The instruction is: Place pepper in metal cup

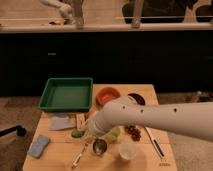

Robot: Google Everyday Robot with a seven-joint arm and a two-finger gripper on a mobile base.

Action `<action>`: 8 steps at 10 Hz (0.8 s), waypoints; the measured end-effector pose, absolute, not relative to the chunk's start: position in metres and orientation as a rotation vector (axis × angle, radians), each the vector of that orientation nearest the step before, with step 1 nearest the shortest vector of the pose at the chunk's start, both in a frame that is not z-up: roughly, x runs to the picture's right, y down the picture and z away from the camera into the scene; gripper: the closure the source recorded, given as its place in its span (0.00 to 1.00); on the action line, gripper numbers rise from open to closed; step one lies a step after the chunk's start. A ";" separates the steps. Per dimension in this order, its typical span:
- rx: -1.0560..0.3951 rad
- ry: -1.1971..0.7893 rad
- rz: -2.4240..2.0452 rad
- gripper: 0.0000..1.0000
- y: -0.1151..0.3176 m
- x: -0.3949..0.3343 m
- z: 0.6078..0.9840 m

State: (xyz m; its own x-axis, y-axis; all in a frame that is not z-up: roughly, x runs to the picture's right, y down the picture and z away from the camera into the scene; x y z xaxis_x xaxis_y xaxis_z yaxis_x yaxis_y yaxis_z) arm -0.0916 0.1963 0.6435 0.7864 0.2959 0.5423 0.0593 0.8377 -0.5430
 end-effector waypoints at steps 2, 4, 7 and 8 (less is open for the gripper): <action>-0.569 -0.800 0.167 1.00 0.204 -0.090 0.648; -0.574 -0.889 0.188 1.00 0.211 -0.091 0.656; -0.581 -0.919 0.187 1.00 0.215 -0.091 0.661; -0.583 -0.926 0.186 1.00 0.216 -0.091 0.662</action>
State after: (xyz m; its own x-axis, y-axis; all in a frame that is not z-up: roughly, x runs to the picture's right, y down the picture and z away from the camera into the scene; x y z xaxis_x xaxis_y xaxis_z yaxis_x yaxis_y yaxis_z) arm -0.0910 0.2157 0.6620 0.5978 0.3933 0.6986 0.0934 0.8313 -0.5479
